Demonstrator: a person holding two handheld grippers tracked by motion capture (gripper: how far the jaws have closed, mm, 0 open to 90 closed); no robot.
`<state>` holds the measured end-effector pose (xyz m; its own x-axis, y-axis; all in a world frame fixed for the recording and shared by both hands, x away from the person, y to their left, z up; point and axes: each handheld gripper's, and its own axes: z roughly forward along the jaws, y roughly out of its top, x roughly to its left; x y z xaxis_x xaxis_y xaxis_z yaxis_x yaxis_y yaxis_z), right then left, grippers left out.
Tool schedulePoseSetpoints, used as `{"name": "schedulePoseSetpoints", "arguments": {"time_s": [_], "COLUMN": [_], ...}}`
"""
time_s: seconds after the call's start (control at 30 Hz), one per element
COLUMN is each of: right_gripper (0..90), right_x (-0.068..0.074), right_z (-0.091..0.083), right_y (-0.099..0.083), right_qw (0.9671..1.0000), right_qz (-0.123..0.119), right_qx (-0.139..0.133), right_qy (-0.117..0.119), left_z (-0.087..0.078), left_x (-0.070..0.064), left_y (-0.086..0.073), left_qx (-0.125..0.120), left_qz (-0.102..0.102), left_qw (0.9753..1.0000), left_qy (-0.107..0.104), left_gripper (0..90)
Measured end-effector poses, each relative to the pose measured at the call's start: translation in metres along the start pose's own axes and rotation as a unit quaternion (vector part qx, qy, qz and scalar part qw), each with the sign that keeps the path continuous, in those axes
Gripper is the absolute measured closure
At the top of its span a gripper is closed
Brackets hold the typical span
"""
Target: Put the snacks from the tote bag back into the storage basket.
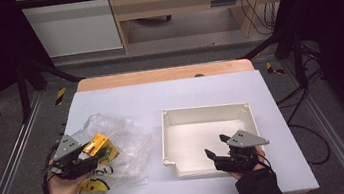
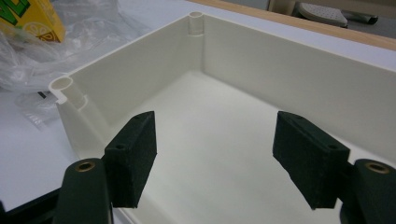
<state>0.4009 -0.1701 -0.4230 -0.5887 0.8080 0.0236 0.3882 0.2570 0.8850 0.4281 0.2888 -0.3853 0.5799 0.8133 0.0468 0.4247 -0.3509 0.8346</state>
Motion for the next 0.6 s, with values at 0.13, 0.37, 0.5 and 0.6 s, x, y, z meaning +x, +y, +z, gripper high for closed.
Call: {"name": "schedulePoseSetpoints", "arguments": {"time_s": [0.13,0.37,0.5,0.6], "right_gripper": [30.3,30.3,30.3,30.3], "right_x": [-0.001,-0.001,-0.002,-0.002], "right_z": [-0.001,-0.002,-0.002,-0.003], "right_y": [0.0,0.001,0.001,0.002], "right_qw": [1.0,1.0,1.0,1.0], "right_qz": [0.002,0.0,0.003,0.003], "right_qx": [-0.001,-0.003,-0.005,-0.007], "right_qy": [-0.001,-0.001,-0.003,-0.005], "left_z": [-0.007,-0.024,-0.029,-0.034], "left_x": [0.001,0.002,-0.001,-0.006], "left_y": [0.003,0.012,0.016,0.021], "left_qx": [-0.012,-0.038,-0.047,-0.054], "left_qz": [-0.004,-0.006,-0.005,0.004], "left_qw": [0.9999,0.9992,0.9989,0.9985], "left_qy": [0.006,0.012,0.007,0.001], "left_gripper": [50.5,50.6,50.6,50.6]}}
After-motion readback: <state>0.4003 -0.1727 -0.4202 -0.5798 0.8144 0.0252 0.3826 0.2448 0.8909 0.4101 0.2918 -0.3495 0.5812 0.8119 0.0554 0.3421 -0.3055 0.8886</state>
